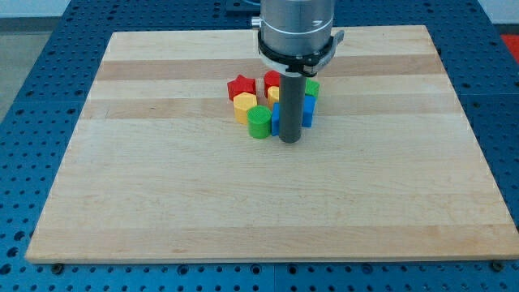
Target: Move your arm to the right side of the blue cube
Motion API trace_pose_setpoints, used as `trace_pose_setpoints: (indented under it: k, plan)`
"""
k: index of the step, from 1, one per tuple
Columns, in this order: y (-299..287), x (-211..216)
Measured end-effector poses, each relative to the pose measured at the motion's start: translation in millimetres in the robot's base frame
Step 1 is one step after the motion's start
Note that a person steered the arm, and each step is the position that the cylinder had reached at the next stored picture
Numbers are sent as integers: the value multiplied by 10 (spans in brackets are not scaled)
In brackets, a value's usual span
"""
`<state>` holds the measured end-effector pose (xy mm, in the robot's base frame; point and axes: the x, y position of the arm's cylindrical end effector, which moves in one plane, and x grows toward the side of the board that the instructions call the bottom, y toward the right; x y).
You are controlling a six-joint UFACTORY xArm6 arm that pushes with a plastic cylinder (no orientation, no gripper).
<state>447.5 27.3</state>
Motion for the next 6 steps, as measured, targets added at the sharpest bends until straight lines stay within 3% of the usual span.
trace_pose_setpoints:
  k: [3,5,6]
  plan:
    - [-366,170]
    - [598,145]
    - [1031,-94]
